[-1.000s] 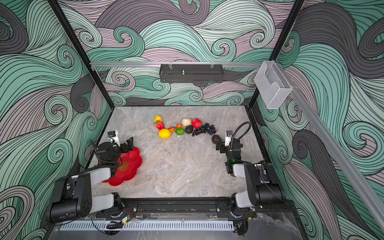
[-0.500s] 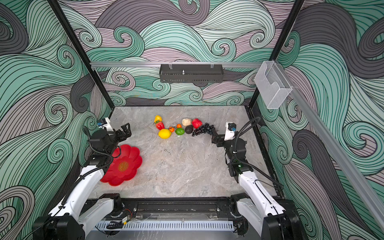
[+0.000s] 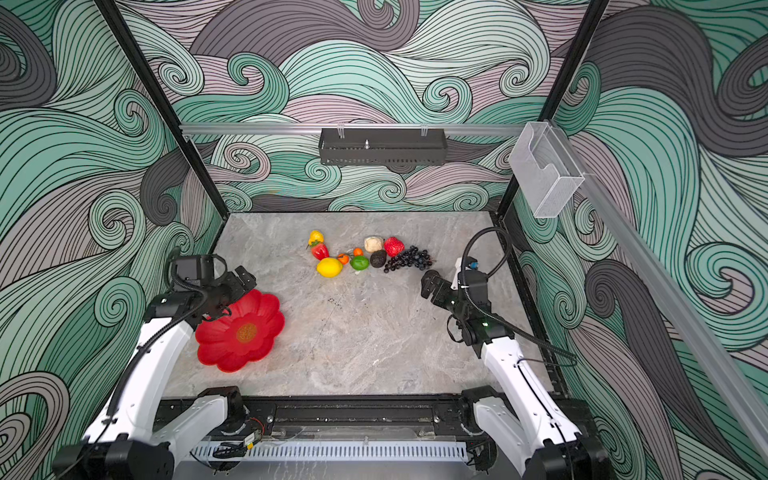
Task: Place and organize the fake fruits in the fruit bowl
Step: 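Grasp the red flower bowl rim with the left gripper and drag it centerward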
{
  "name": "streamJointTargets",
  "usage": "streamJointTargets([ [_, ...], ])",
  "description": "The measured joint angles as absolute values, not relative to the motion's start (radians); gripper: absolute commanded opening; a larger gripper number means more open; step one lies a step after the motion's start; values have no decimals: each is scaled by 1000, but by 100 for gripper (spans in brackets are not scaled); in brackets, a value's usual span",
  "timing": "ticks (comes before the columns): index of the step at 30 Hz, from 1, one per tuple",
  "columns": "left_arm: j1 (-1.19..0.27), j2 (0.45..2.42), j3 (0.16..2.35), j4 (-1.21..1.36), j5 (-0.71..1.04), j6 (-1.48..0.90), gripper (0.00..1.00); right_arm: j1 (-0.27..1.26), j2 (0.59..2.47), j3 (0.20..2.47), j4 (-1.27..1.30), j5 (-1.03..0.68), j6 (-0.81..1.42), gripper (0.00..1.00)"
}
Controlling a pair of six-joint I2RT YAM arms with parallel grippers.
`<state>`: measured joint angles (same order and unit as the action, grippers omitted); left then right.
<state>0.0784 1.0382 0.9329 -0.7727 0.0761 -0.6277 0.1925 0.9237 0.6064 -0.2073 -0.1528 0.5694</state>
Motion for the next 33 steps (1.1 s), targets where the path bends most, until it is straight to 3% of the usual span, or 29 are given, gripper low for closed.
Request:
streamJointTargets([
  [8, -24, 1224, 875, -815, 213, -637, 99, 242, 955, 605, -229, -321, 613, 99],
  [18, -104, 1405, 889, -763, 230, -642, 99, 327, 971, 534, -219, -330, 694, 99],
  [33, -294, 1556, 951, -739, 227, -677, 99, 333, 1027, 532, -209, -313, 689, 99],
])
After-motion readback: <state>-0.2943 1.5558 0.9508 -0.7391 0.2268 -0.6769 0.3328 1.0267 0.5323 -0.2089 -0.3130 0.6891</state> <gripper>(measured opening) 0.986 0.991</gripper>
